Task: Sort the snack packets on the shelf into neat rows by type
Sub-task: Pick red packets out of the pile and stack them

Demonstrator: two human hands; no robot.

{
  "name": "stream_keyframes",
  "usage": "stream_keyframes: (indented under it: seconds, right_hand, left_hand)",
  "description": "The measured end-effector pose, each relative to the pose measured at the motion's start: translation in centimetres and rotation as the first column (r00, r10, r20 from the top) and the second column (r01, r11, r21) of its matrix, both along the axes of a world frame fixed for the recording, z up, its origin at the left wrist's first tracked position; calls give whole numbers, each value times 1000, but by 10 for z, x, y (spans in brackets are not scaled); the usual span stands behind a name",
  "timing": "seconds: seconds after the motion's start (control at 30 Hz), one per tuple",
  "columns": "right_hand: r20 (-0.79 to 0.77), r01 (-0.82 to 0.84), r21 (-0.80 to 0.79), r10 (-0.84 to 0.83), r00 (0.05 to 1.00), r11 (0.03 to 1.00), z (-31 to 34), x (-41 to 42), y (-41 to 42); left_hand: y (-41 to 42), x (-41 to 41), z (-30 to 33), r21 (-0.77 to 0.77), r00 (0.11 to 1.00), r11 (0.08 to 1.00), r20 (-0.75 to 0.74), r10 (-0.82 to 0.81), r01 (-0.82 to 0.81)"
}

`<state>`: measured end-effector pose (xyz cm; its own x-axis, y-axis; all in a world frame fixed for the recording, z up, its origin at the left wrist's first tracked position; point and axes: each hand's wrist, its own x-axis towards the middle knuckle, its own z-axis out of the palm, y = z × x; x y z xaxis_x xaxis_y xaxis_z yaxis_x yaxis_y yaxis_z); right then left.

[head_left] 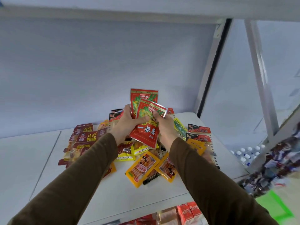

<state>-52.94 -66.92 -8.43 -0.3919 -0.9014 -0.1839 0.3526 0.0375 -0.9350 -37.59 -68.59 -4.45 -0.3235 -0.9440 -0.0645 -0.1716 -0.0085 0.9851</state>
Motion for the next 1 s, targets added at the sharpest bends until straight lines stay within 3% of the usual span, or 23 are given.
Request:
stream_keyframes:
  seconds: [0.07, 0.23, 0.3, 0.43, 0.8, 1.0]
  right_hand:
    - [-20, 19, -3, -19, 1000, 1000, -1, -2, 9]
    - [-314, -10, -46, -5, 949, 999, 2, -21, 41]
    - [-469, -49, -27, 30, 883, 998, 6, -36, 55]
    - [-752, 17, 24, 7, 660, 1000, 10, -78, 84]
    - [-863, -10, 251, 229, 450, 968, -23, -106, 134]
    - [-911, 14, 254, 234, 340, 967, -27, -96, 129]
  left_hand:
    - [6, -7, -5, 28, 998, 999, -47, -38, 39]
    - [22, -19, -16, 101, 988, 991, -136, -68, 82]
    - [27, -18, -16, 106, 988, 991, -134, -72, 87]
    - [31, -2, -13, 106, 988, 994, -155, -25, 42]
    - [55, 48, -26, 164, 983, 986, -172, 55, -27]
    - [61, 59, -33, 184, 984, 982, -162, 78, -48]
